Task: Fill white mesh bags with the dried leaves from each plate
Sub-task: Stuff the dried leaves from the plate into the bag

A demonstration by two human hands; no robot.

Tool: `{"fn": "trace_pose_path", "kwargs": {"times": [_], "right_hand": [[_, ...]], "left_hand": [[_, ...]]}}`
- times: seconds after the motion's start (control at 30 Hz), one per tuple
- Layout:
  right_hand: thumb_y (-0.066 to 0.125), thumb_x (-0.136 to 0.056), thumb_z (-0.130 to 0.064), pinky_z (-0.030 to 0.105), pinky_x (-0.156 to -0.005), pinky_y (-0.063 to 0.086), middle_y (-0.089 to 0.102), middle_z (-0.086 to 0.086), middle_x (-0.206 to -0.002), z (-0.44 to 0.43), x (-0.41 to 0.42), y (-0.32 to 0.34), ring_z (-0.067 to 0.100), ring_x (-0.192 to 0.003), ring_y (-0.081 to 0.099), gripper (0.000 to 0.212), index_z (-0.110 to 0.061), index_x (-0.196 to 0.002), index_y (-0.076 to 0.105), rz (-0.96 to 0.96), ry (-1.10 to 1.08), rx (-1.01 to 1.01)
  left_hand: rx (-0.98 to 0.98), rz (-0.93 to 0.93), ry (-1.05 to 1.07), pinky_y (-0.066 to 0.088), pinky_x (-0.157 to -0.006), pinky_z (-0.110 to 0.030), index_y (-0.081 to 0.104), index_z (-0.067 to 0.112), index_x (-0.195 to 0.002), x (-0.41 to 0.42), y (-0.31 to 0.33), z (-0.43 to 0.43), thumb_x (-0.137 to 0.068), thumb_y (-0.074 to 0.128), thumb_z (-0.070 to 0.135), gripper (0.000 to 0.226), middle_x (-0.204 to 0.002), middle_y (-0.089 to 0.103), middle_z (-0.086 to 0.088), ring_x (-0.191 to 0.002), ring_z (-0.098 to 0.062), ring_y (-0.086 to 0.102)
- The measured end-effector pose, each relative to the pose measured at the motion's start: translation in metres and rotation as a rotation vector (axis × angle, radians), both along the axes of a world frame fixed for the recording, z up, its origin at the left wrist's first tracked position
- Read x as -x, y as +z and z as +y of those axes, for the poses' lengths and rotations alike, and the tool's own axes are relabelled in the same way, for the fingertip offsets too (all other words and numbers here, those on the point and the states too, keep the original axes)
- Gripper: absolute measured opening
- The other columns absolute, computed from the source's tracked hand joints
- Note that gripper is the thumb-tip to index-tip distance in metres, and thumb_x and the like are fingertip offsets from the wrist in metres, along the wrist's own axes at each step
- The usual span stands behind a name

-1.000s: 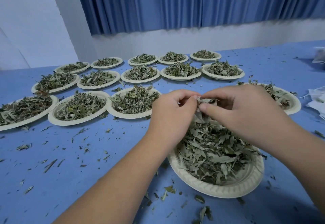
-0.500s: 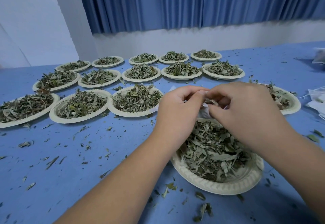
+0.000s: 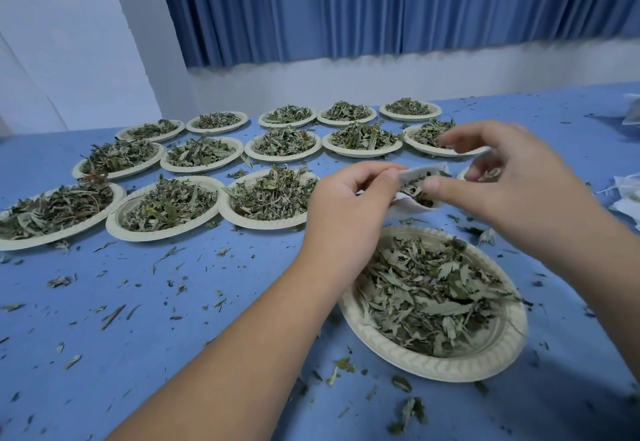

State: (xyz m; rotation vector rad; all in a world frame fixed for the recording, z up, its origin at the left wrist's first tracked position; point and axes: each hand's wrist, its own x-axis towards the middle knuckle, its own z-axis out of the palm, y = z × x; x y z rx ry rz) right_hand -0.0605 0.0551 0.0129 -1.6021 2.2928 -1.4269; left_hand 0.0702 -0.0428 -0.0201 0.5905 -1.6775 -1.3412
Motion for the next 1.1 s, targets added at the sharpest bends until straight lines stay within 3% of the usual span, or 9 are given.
{"fn": "trace_pose_path", "kwargs": {"times": [0.1,0.2,0.33,0.47,0.53,0.7,0.87,1.0,1.1], "right_hand": [[0.076,-0.076,-0.03,0.018,-0.043,0.043,0.065,-0.006,-0.083,-0.004,0.0,-0.002,0.003,-0.048,0.056,0.023,-0.029,-0.096,0.065,-0.318,0.092,-0.143],[0.072,-0.076,-0.013,0.017,-0.035,0.038,0.06,0.0,-0.055,-0.018,-0.003,-0.012,0.009,-0.037,0.051,0.01,-0.014,-0.082,0.064,-0.332,0.011,-0.155],[0.071,-0.073,-0.019,0.017,-0.036,0.038,0.06,-0.003,-0.055,-0.018,0.001,-0.01,0.008,-0.04,0.053,0.011,-0.019,-0.08,0.063,-0.279,0.007,-0.165],[0.077,-0.071,-0.027,0.022,-0.053,0.051,0.068,-0.004,-0.07,-0.003,0.009,-0.002,0.01,-0.061,0.063,0.015,-0.02,-0.084,0.073,-0.541,0.33,-0.101],[0.077,-0.074,-0.024,0.025,-0.054,0.051,0.066,-0.002,-0.067,-0.006,0.009,-0.001,0.013,-0.056,0.06,0.009,-0.018,-0.078,0.072,-0.493,0.251,-0.057],[0.074,-0.077,-0.023,0.014,-0.034,0.034,0.058,-0.005,-0.05,-0.018,-0.003,-0.01,0.005,-0.035,0.048,0.017,-0.016,-0.072,0.06,-0.14,-0.022,-0.07],[0.064,-0.09,-0.014,0.023,-0.05,0.052,0.062,0.008,-0.085,-0.005,0.007,-0.003,0.017,-0.064,0.069,0.011,-0.014,-0.1,0.067,-0.53,0.262,-0.154],[0.065,-0.088,-0.004,0.025,-0.05,0.056,0.058,-0.005,-0.061,-0.009,0.004,-0.007,0.018,-0.057,0.067,0.007,-0.008,-0.092,0.067,-0.489,0.209,-0.129],[0.073,-0.082,-0.009,0.025,-0.054,0.056,0.065,0.007,-0.064,-0.009,0.006,-0.007,0.013,-0.053,0.066,0.007,-0.006,-0.081,0.066,-0.412,0.14,-0.069]], "left_hand": [[0.018,0.004,-0.04,0.031,-0.047,-0.019,0.074,0.028,-0.086,-0.001,0.002,0.002,-0.093,0.06,0.022,0.016,-0.048,0.052,0.017,-0.04,0.001,0.042],[0.094,-0.044,-0.1,0.034,-0.043,-0.012,0.073,0.03,-0.082,0.001,0.002,0.007,-0.094,0.059,0.018,0.022,-0.047,0.055,0.017,-0.039,0.004,0.043],[0.135,-0.065,-0.083,0.032,-0.042,-0.01,0.073,0.03,-0.082,0.001,0.002,0.008,-0.094,0.059,0.016,0.023,-0.045,0.054,0.018,-0.038,0.004,0.043],[0.105,-0.06,-0.033,0.046,-0.054,-0.029,0.074,0.025,-0.086,-0.001,0.001,0.003,-0.094,0.059,0.019,0.019,-0.042,0.05,0.018,-0.036,0.002,0.041],[0.104,-0.058,-0.05,0.043,-0.05,-0.027,0.074,0.025,-0.087,-0.001,0.001,0.004,-0.094,0.059,0.02,0.017,-0.043,0.05,0.019,-0.036,0.002,0.042],[0.141,-0.067,-0.058,0.033,-0.045,-0.011,0.075,0.028,-0.085,0.002,0.0,0.007,-0.093,0.061,0.018,0.019,-0.065,0.067,0.012,-0.042,0.004,0.045],[0.098,-0.048,-0.047,0.031,-0.049,-0.018,0.074,0.026,-0.089,0.0,0.002,0.003,-0.095,0.059,0.018,0.018,-0.049,0.053,0.02,-0.041,0.003,0.046],[0.128,-0.075,-0.03,0.035,-0.05,-0.018,0.073,0.03,-0.095,-0.001,0.003,0.002,-0.096,0.059,0.019,0.017,-0.056,0.057,0.02,-0.046,0.003,0.048],[0.463,-0.238,0.118,0.036,-0.06,-0.007,0.074,0.023,-0.107,-0.004,0.004,0.002,-0.094,0.061,0.021,0.018,-0.072,0.06,0.021,-0.062,0.007,0.051]]}}
